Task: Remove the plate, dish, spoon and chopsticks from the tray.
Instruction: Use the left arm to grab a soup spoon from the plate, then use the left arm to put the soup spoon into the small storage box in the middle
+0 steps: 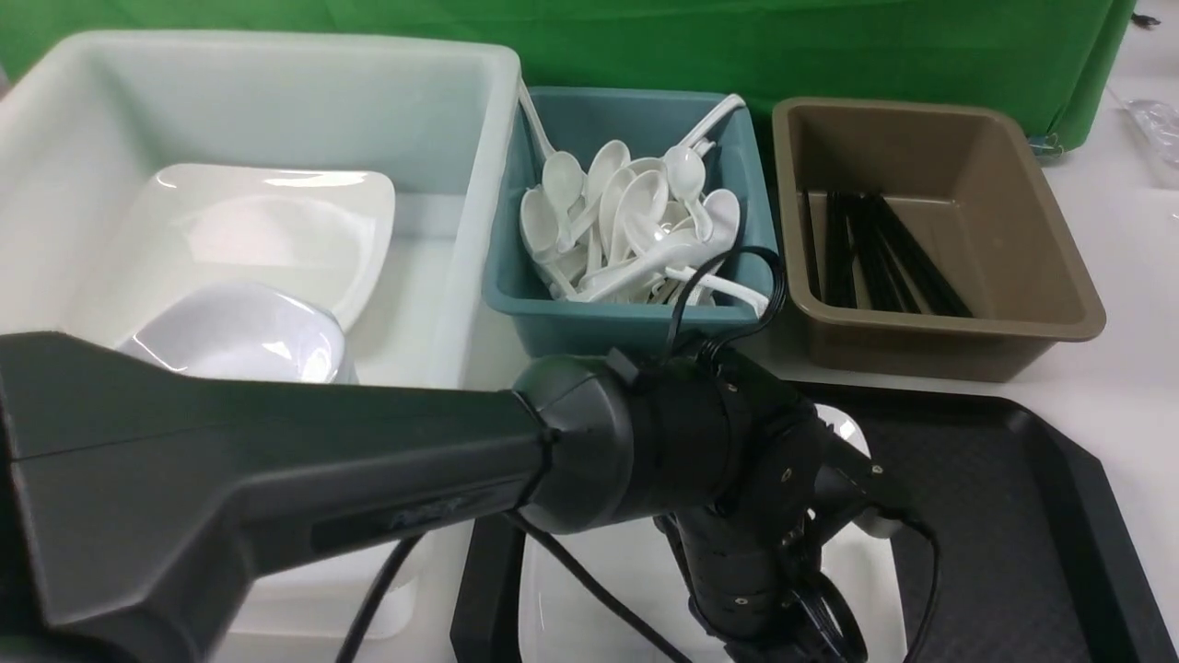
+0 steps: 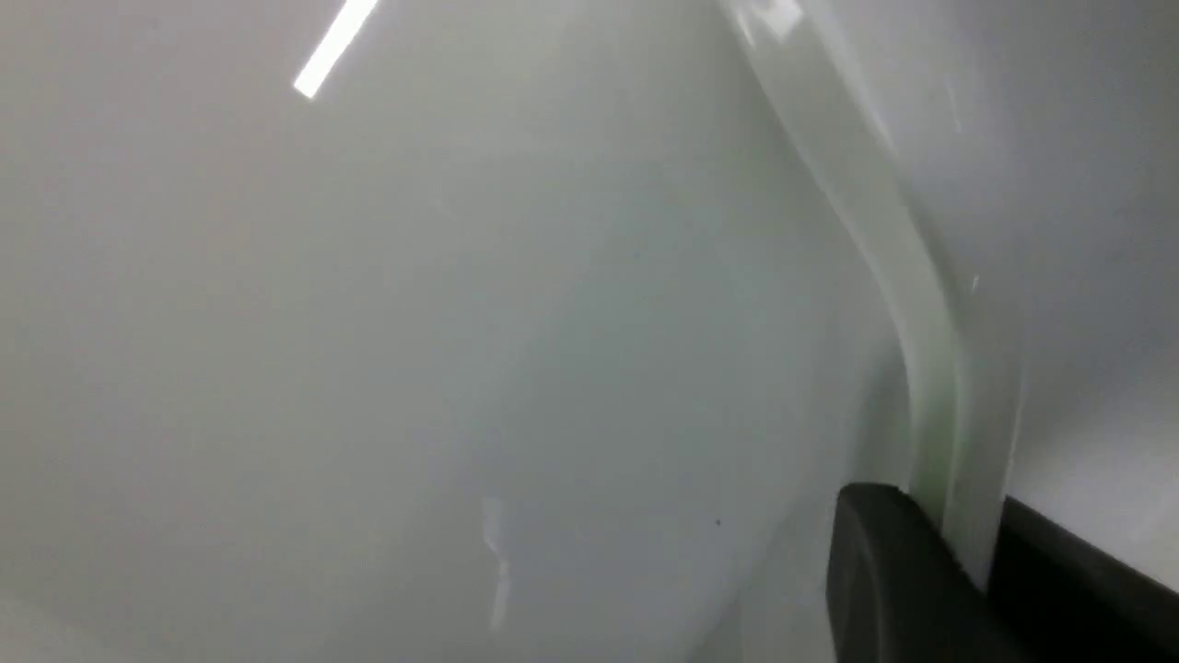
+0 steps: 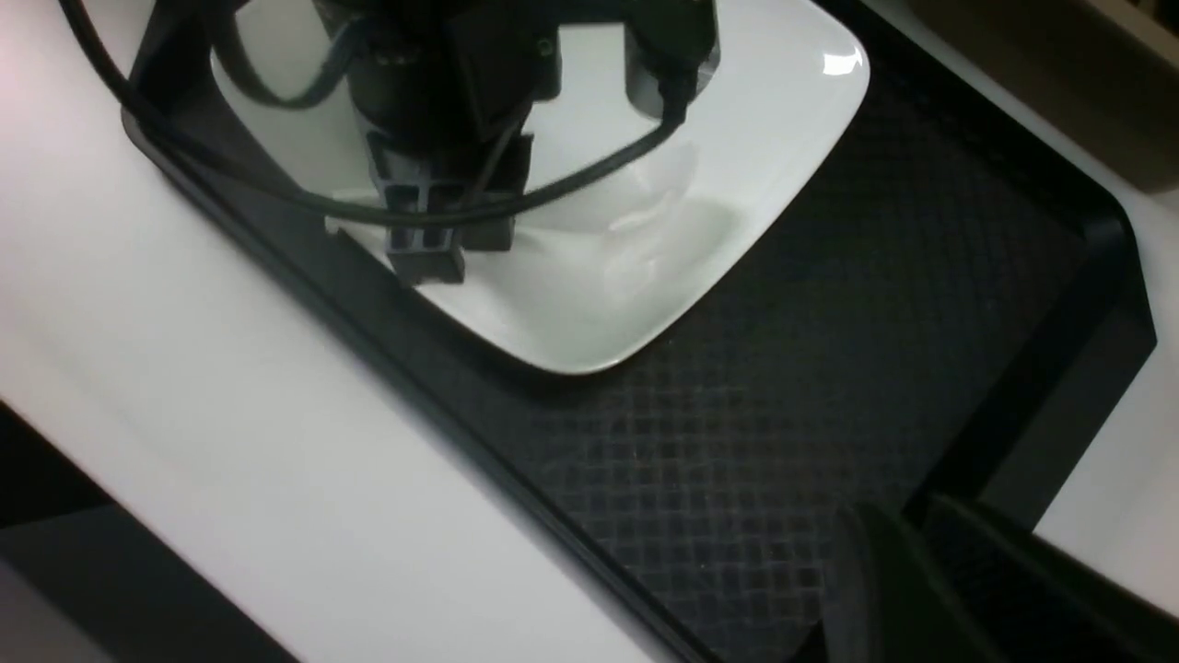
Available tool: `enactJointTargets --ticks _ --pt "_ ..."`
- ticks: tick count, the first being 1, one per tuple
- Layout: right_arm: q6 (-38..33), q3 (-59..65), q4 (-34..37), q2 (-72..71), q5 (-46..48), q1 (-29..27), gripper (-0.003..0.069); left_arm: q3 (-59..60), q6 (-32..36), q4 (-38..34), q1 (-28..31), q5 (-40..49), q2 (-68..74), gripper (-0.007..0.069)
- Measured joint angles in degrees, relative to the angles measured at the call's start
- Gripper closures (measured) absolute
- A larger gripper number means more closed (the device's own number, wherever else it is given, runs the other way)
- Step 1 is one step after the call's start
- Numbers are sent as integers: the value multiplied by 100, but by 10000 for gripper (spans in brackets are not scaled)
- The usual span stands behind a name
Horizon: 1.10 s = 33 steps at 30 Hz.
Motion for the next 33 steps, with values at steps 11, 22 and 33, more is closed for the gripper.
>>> enactJointTargets --ticks 11,22,33 --pt "238 0 0 0 -5 0 540 -1572 -70 1018 1280 -886 -675 589" --pt "703 0 302 0 -19 0 538 -2839 629 260 2835 -1779 767 202" --pt "528 0 351 0 -25 0 524 -1978 2374 206 2423 717 -906 512"
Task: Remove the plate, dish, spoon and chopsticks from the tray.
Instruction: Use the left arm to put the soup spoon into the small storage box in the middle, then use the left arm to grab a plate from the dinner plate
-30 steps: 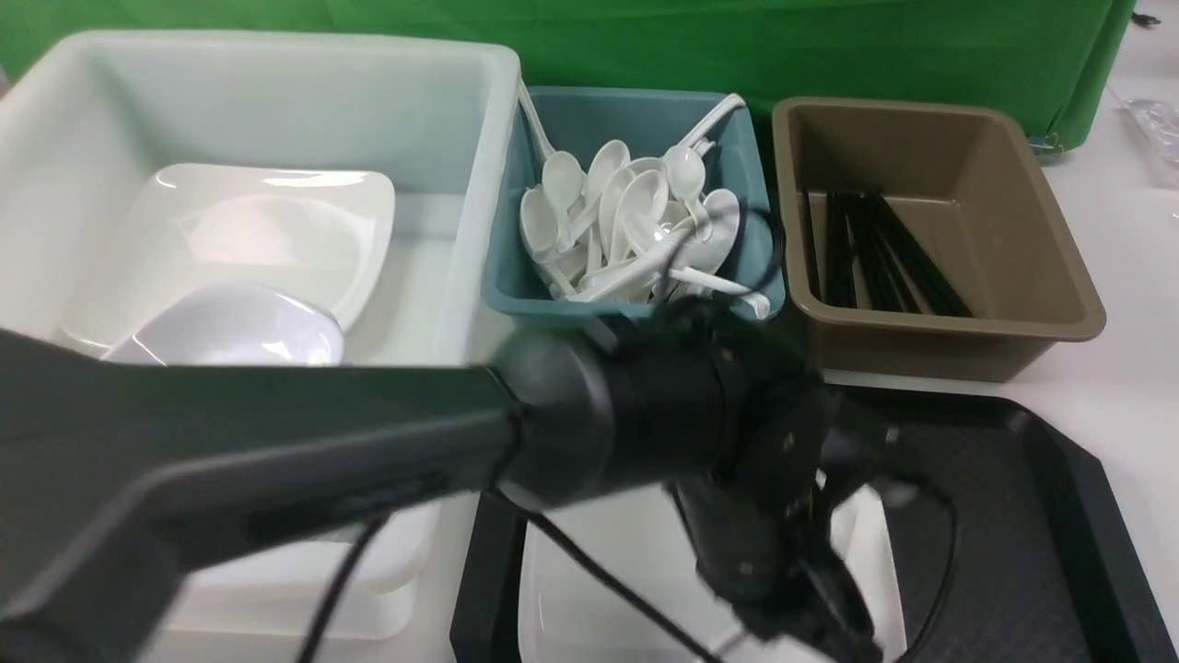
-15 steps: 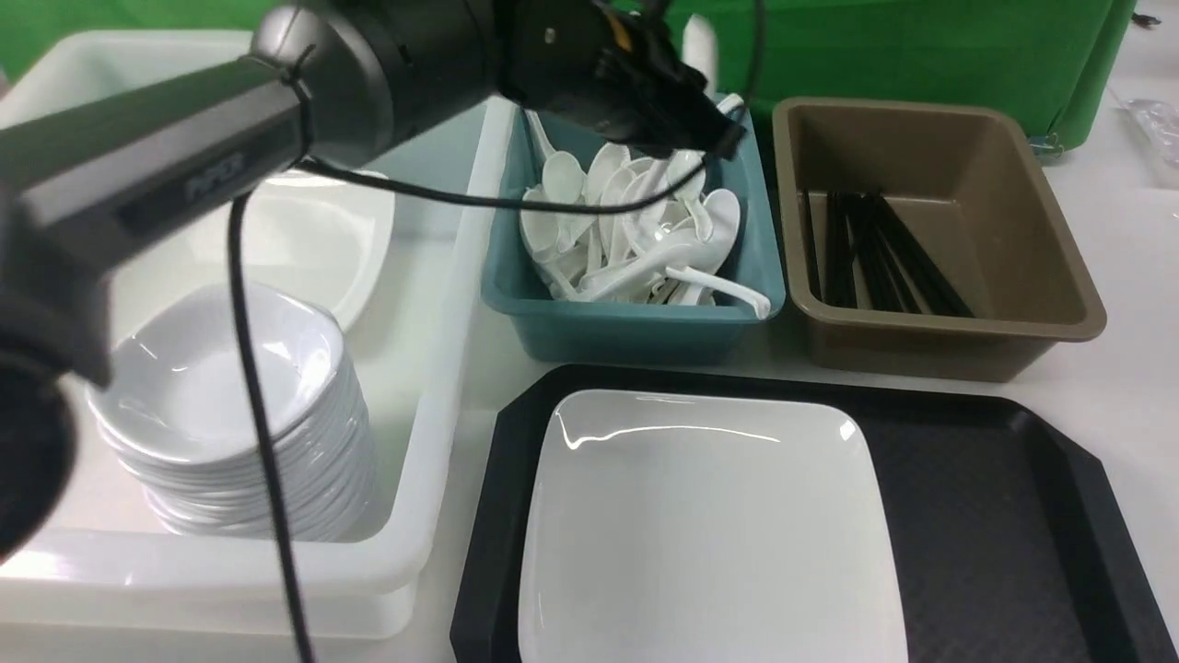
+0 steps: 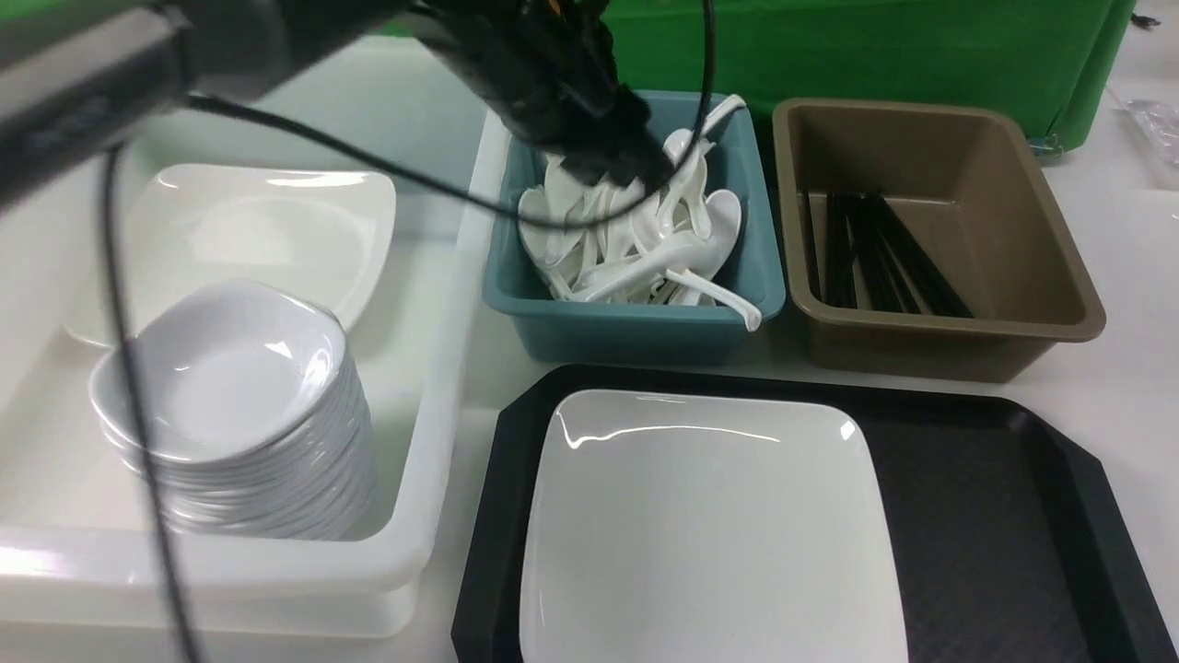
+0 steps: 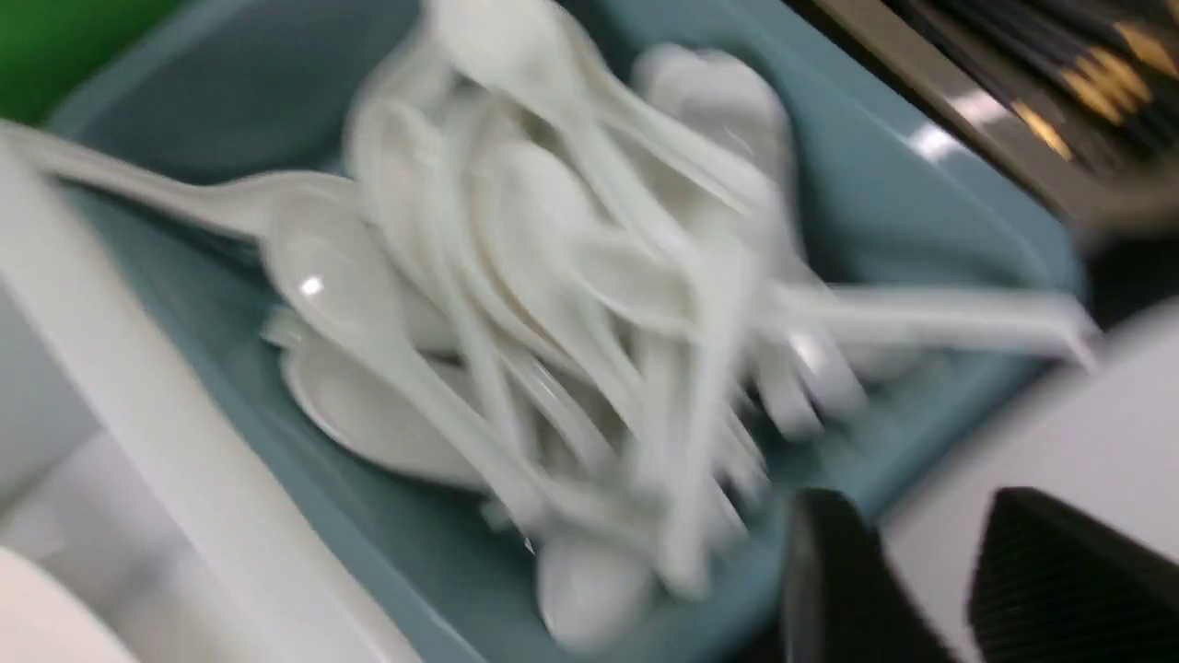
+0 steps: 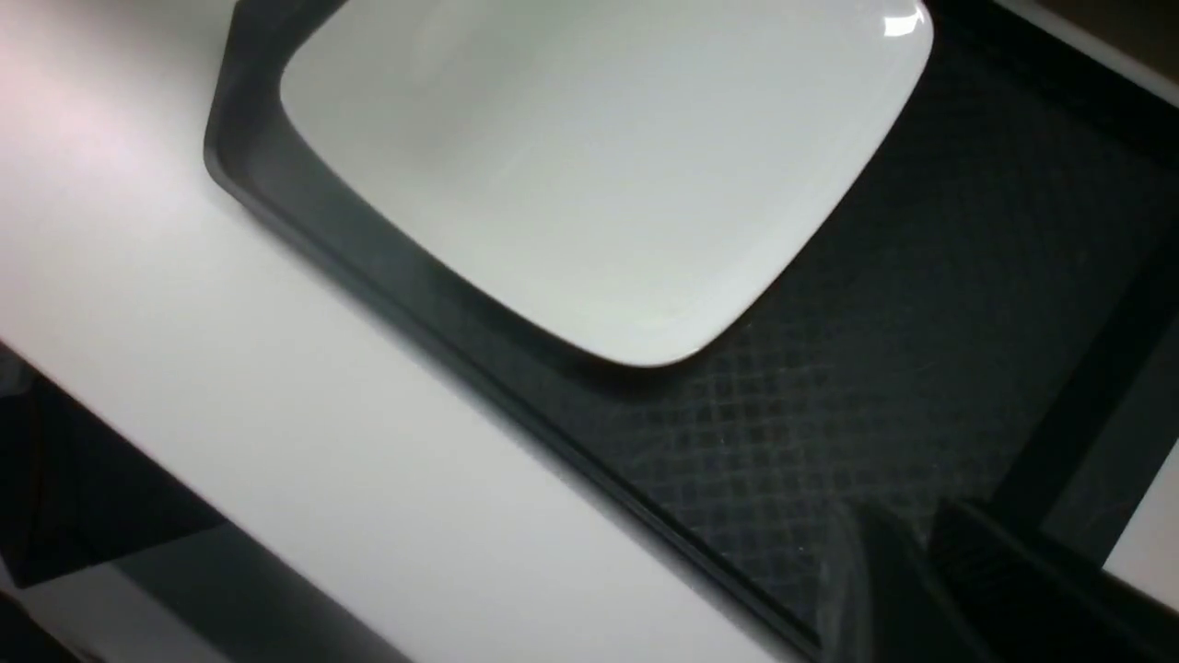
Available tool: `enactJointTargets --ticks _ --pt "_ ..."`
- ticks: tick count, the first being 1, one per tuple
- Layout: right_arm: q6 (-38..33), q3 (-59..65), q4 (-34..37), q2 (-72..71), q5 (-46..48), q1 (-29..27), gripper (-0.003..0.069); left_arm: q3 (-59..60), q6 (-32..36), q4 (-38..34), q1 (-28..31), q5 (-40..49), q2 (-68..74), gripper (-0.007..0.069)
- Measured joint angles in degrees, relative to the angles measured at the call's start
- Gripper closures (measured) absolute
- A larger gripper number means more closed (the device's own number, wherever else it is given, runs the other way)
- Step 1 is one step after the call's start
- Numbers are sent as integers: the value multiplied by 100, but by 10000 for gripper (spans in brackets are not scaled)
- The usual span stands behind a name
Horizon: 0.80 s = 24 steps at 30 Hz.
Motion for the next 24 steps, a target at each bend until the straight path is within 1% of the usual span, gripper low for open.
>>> enactJointTargets --ticks 1,3,4,5,6,8,9,10,11,12,13,14,17,18,20,21,22,24 --pt "-39 0 0 0 -14 0 523 454 446 -92 -123 123 -339 556" --pt "-130 0 0 0 -54 0 521 1259 911 -271 -310 119 -868 596" --pt "-135 0 0 0 -80 0 520 1650 1145 -363 -388 50 -1106 605" --pt "-151 0 0 0 -124 0 519 2247 1373 -459 -509 -134 -1464 609" --pt "-157 0 0 0 -143 0 519 2349 1475 -487 -530 -167 -1521 609" --pt "-235 0 18 0 -248 0 519 3522 2163 -561 -817 -671 -2139 601" --pt "-265 0 18 0 -306 0 519 4060 2643 -579 -1040 -929 -2372 587" --pt "-273 0 18 0 -343 0 519 4384 2842 -585 -1141 -1092 -2482 573" --pt "-277 0 18 0 -397 0 519 4802 3269 -621 -1391 -1293 -2574 547" --pt "-284 0 18 0 -448 0 519 5029 3451 -623 -1526 -1408 -2590 520" --pt "-290 0 18 0 -458 0 519 5124 3488 -623 -1587 -1426 -2590 515" --pt "-296 0 18 0 -561 0 519 5407 3672 -623 -1788 -1559 -2552 460" --pt "-303 0 18 0 -691 0 519 5578 3720 -623 -1948 -1777 -2391 346" --pt "-303 0 18 0 -692 0 519 5583 3720 -616 -1953 -1824 -2378 329" --pt "-337 0 18 0 -724 0 517 5595 3733 -486 -1966 -2096 -2207 246" --pt "-363 0 18 0 -724 0 517 5595 3733 -451 -1966 -2149 -2175 233" --pt "-418 0 18 0 -744 0 517 5595 3748 -189 -1966 -2375 -2030 188" --pt "-430 0 24 0 -751 0 517 5595 3748 55 -1966 -2463 -1893 169"
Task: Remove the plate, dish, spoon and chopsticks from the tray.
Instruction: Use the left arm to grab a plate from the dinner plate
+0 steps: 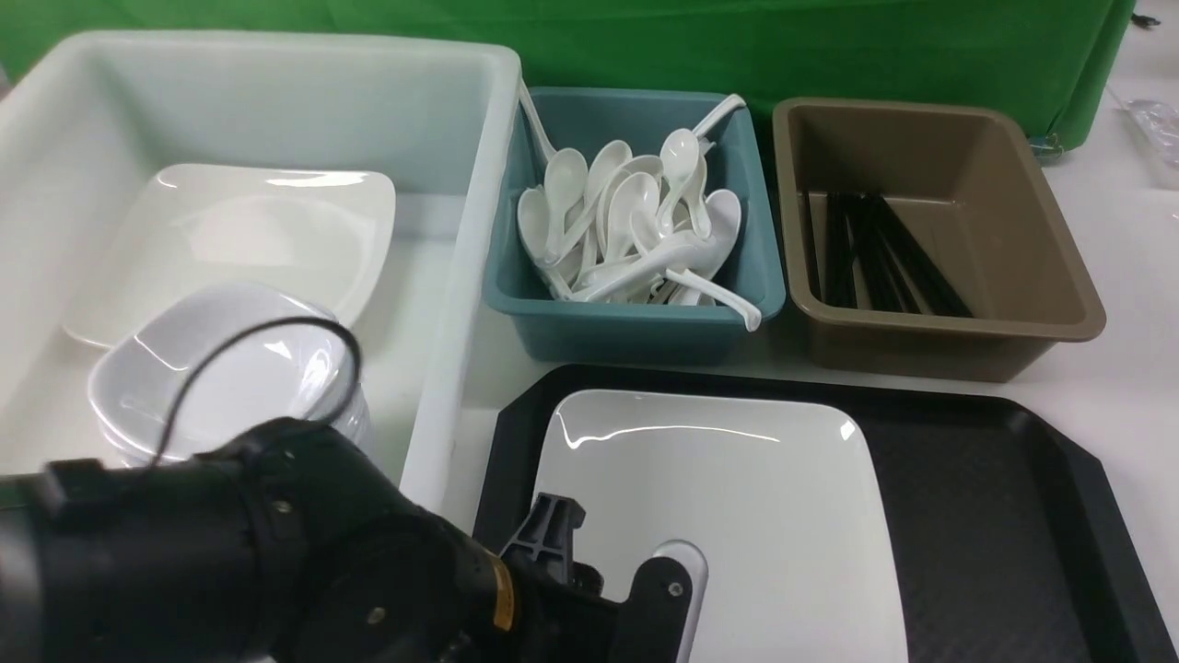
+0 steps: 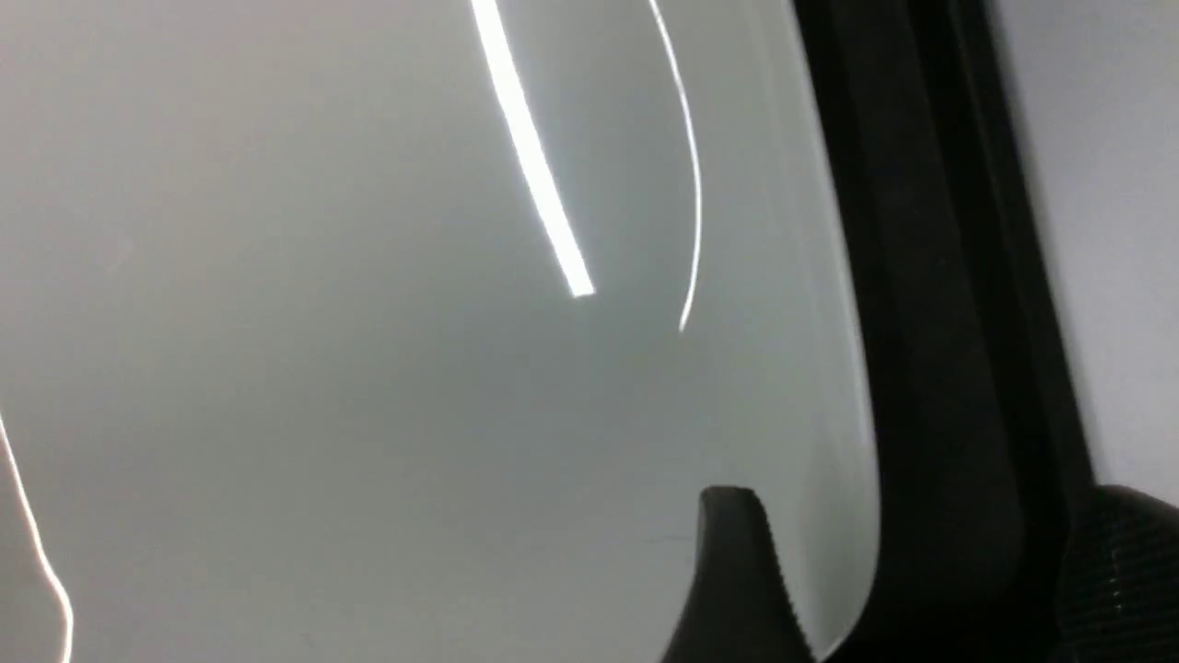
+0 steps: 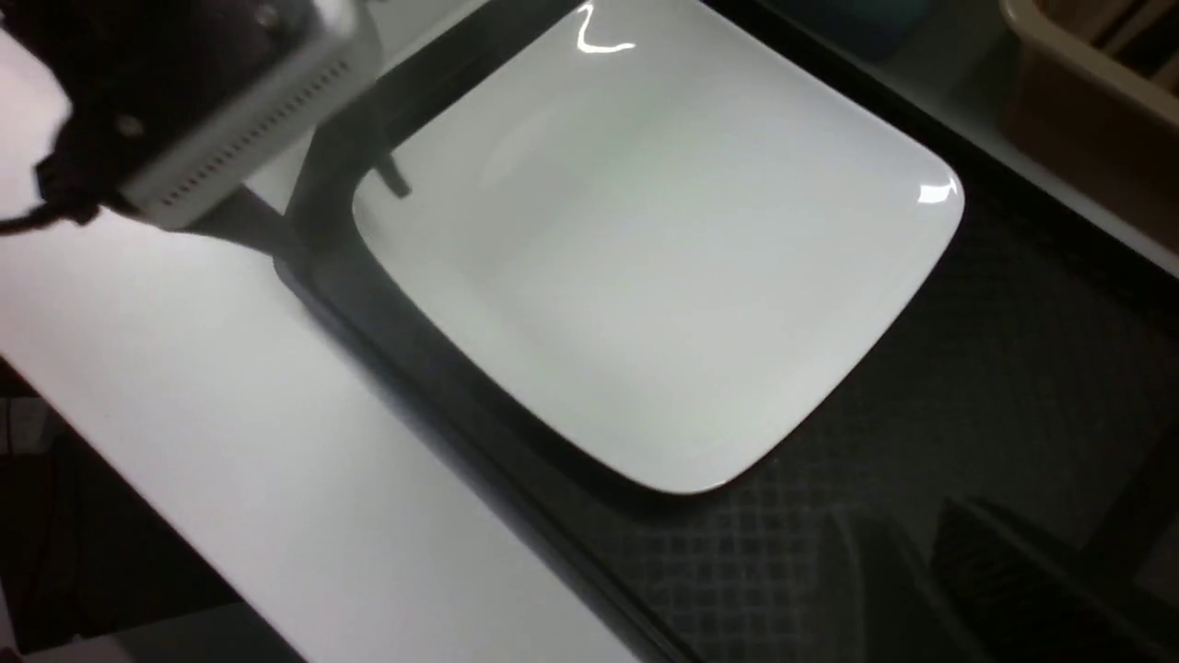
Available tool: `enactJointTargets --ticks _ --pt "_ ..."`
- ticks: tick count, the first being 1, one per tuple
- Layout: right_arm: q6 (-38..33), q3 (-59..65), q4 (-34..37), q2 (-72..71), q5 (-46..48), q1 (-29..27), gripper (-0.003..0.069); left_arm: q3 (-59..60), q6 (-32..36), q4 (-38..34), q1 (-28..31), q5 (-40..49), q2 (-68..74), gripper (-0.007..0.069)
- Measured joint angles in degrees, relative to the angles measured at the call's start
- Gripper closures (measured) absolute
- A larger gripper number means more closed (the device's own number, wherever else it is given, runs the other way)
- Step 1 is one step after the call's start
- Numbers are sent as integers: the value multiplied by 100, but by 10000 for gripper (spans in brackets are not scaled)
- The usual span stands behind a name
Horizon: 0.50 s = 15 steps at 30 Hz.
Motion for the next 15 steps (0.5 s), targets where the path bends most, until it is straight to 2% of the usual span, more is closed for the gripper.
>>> enactJointTargets --ticks 6,10,15 --pt "1 0 29 0 0 0 517 0 -133 708 0 -86 380 180" --pt "-14 6 41 0 0 0 516 0 -677 1435 0 -216 590 214" --pt "-20 7 54 0 0 0 515 0 -803 1650 0 -291 692 225"
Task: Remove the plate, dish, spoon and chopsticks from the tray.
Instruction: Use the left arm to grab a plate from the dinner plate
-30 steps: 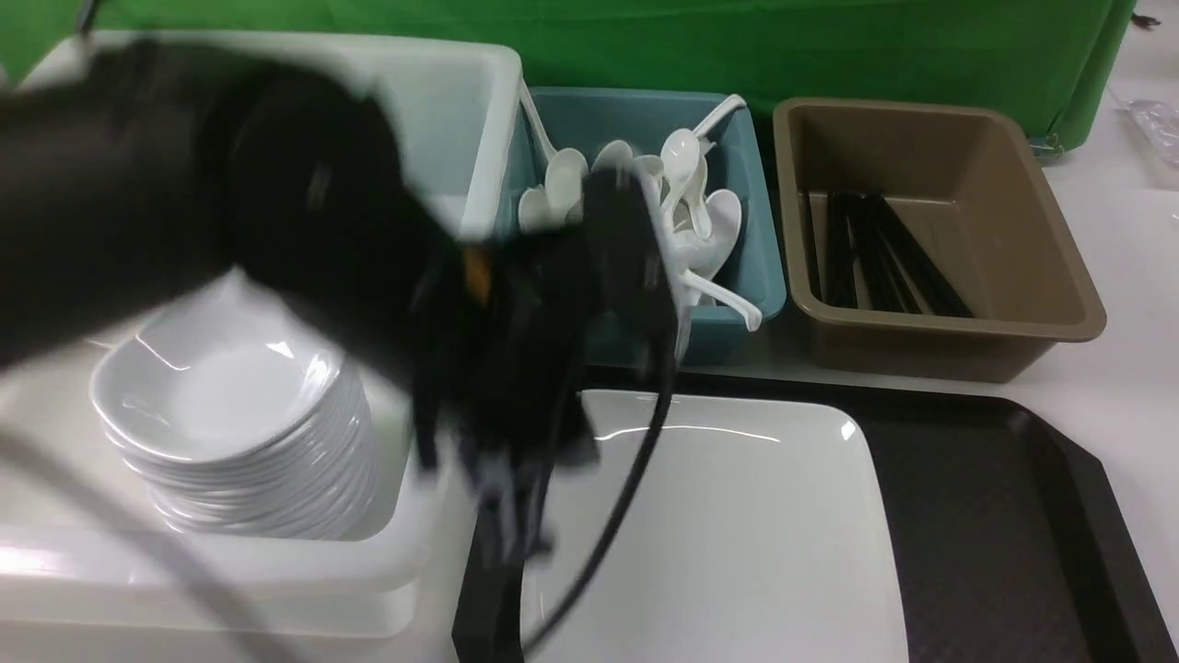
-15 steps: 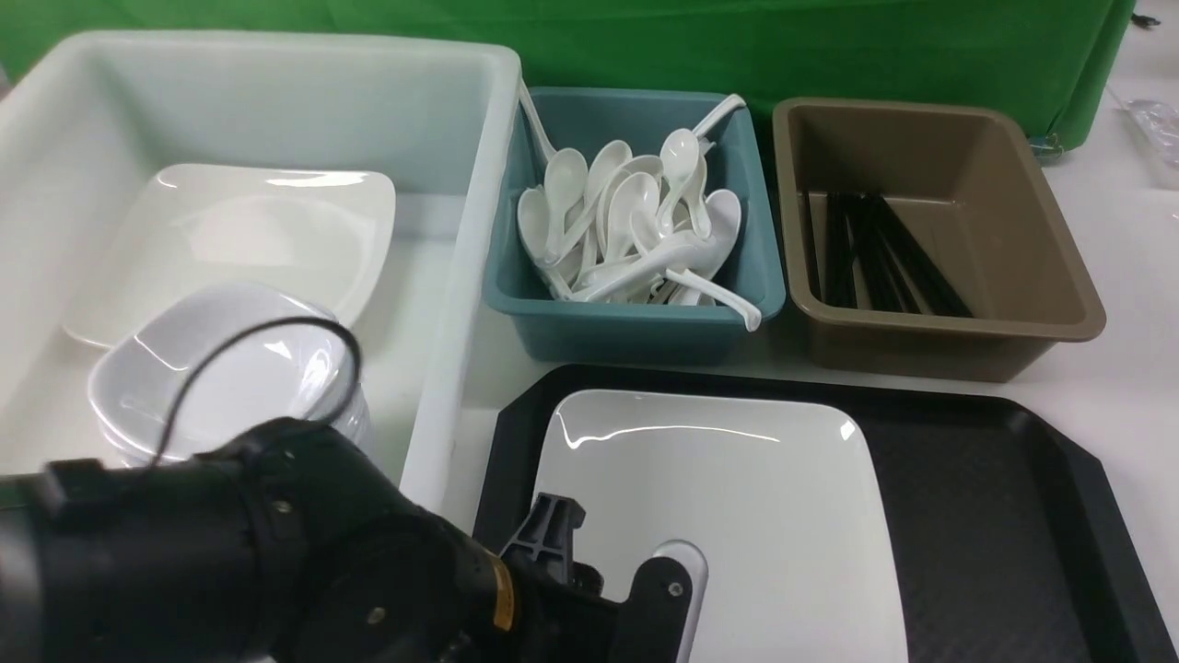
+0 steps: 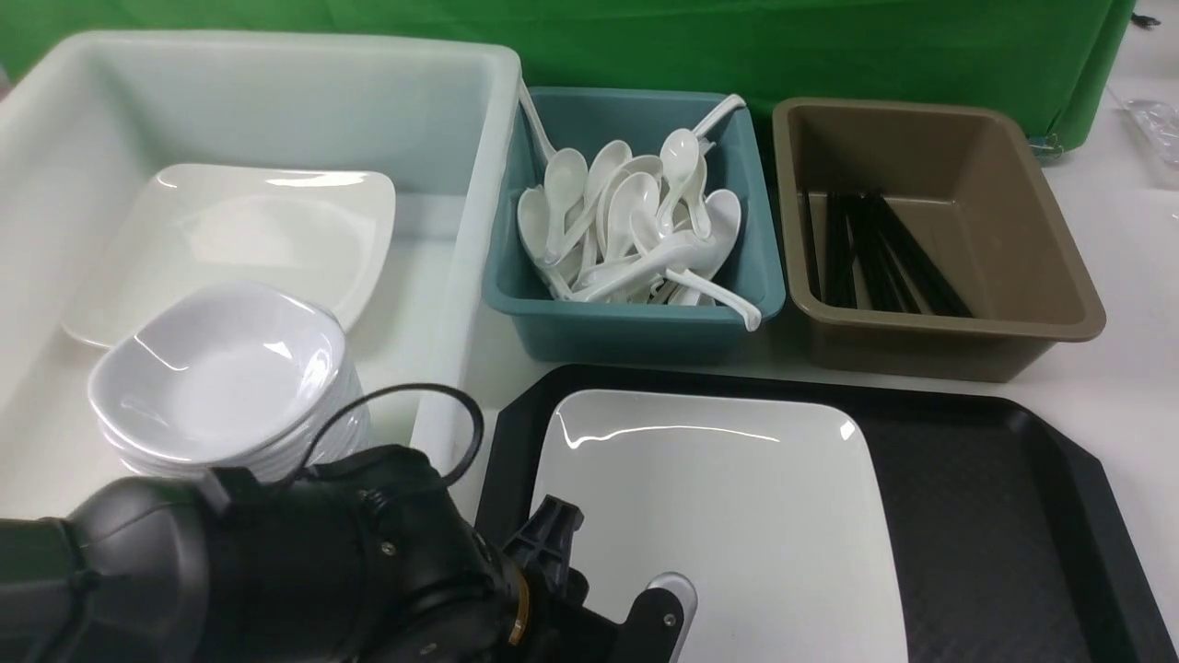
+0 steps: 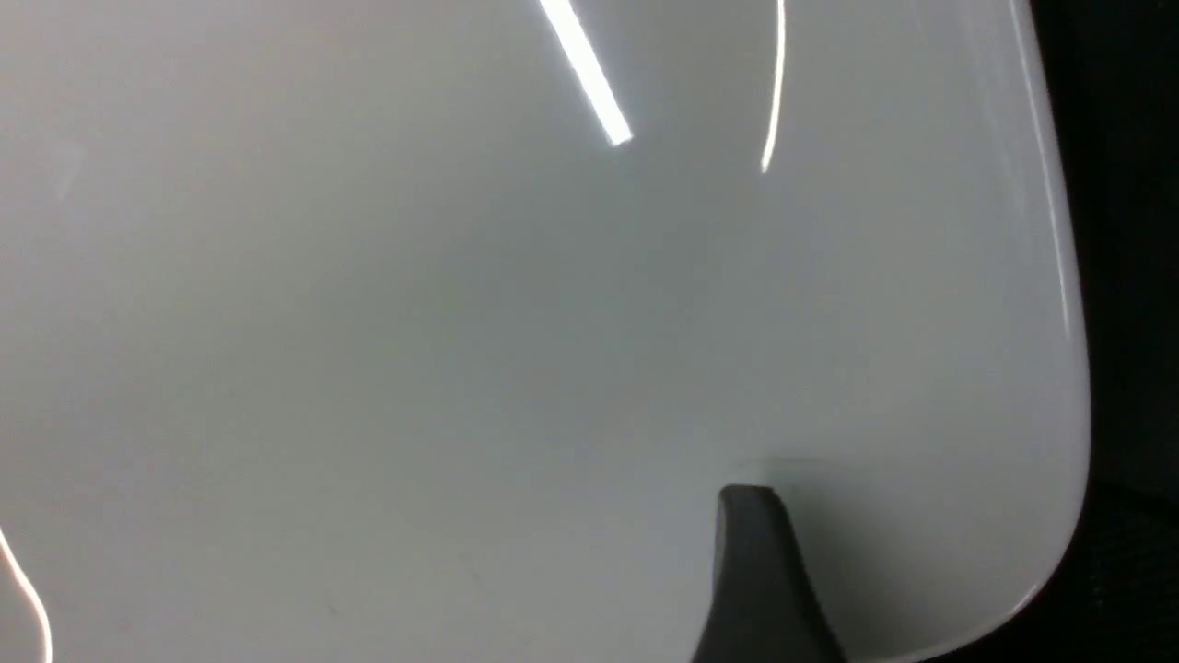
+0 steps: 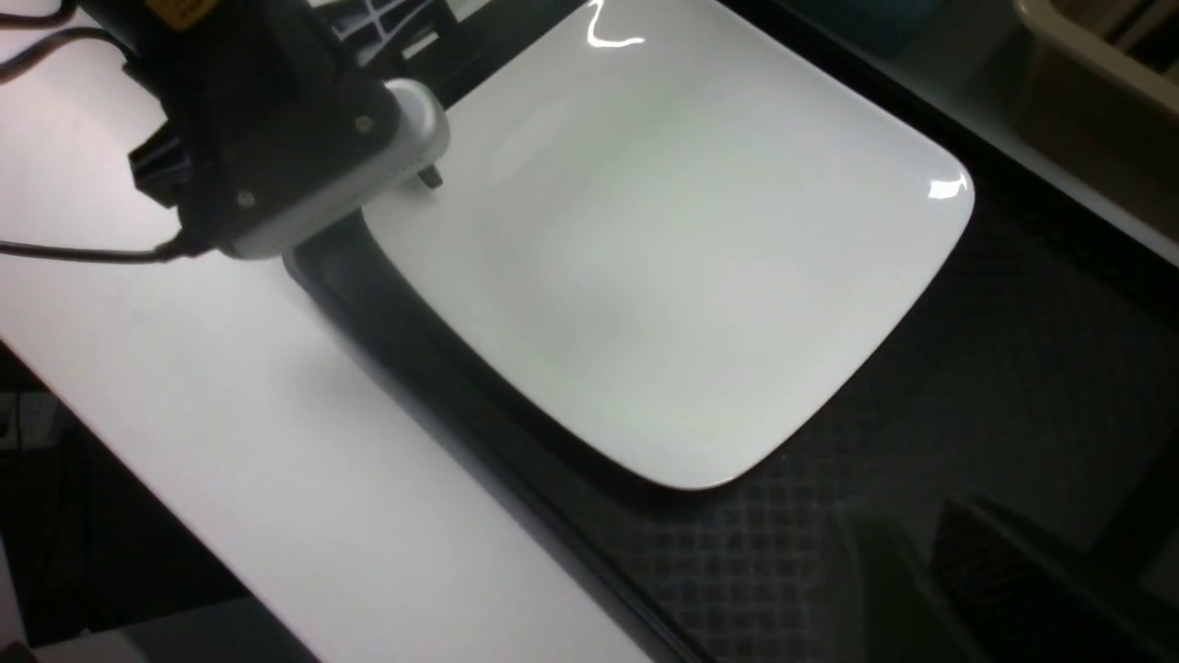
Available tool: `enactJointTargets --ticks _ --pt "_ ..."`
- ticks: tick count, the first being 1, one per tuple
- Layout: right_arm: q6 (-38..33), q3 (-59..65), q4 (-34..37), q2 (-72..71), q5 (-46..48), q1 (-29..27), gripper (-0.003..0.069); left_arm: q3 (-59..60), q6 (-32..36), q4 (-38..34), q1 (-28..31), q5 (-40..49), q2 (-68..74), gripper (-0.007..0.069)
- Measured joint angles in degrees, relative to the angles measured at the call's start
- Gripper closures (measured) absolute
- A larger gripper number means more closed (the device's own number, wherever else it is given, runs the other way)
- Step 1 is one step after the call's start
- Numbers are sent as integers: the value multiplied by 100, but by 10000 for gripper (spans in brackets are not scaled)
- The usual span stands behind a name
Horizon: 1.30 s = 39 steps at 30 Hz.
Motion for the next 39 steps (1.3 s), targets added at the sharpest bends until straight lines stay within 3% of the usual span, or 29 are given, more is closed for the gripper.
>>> enactJointTargets --ticks 4,11,24,28,32,39 --pt "-6 0 5 0 6 0 509 0 -20 14 0 -62 98 239" --pt "-41 0 11 0 6 0 498 -41 -9 47 -12 -194 241 382" --pt "-46 0 120 0 6 0 487 -60 -469 146 -134 -199 193 400" --pt "-46 0 127 0 6 0 486 -54 -728 146 -408 92 -117 449" --pt "10 0 133 0 -14 0 484 -54 -1166 147 -811 366 -834 559" --pt "142 0 133 0 -185 0 484 -19 -1336 139 -1021 849 -1752 598"
